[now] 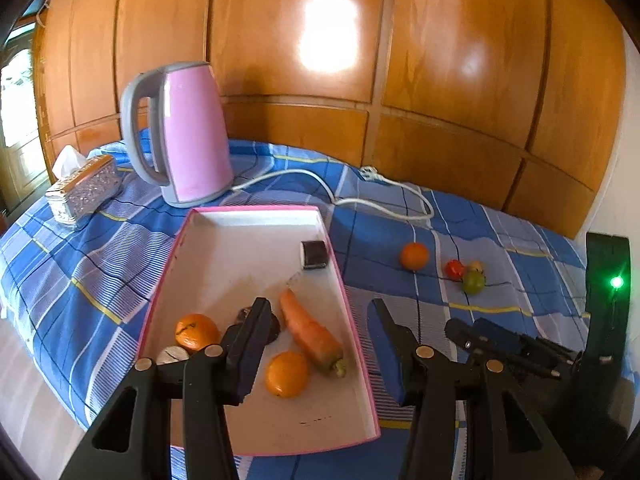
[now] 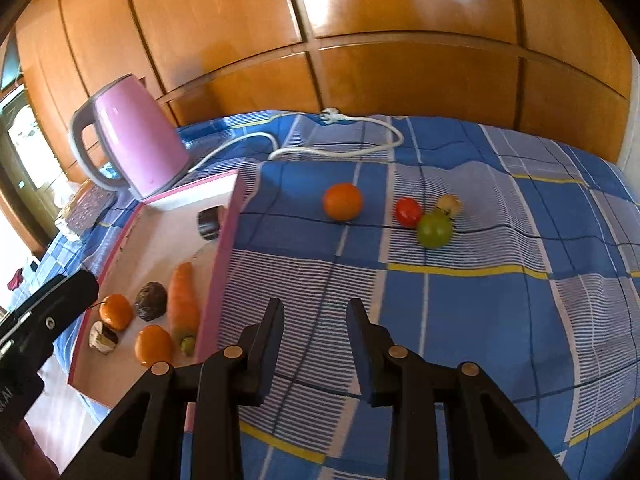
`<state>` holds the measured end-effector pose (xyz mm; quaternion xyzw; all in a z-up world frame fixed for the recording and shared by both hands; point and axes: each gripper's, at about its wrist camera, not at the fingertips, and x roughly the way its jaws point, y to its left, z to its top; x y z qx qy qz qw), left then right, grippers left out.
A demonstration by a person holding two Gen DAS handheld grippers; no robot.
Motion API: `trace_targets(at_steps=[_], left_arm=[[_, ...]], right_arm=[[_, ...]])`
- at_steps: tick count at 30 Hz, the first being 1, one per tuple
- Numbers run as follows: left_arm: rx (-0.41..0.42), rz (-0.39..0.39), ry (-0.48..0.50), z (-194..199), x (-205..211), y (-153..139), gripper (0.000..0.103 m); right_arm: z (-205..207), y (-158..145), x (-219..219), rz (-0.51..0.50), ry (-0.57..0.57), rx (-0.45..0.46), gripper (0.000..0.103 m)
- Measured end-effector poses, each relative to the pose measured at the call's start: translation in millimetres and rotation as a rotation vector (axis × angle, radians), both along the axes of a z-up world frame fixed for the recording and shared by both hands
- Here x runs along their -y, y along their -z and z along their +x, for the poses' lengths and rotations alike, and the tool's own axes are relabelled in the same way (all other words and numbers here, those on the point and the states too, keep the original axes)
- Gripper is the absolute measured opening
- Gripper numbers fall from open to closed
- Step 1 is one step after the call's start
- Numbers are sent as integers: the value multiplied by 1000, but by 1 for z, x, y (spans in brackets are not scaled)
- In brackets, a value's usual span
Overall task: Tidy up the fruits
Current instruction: 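Withdraw both tools from the tray toward the orange and green tomato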
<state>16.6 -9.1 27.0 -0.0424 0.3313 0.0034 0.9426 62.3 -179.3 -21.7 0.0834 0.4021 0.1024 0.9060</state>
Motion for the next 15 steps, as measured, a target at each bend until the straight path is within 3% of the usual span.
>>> trace_targets(at_steps=[15], left_arm=[[-86, 19, 92, 28, 36, 26, 51]], right_arm=[[9, 21, 49, -6, 119, -54, 33]])
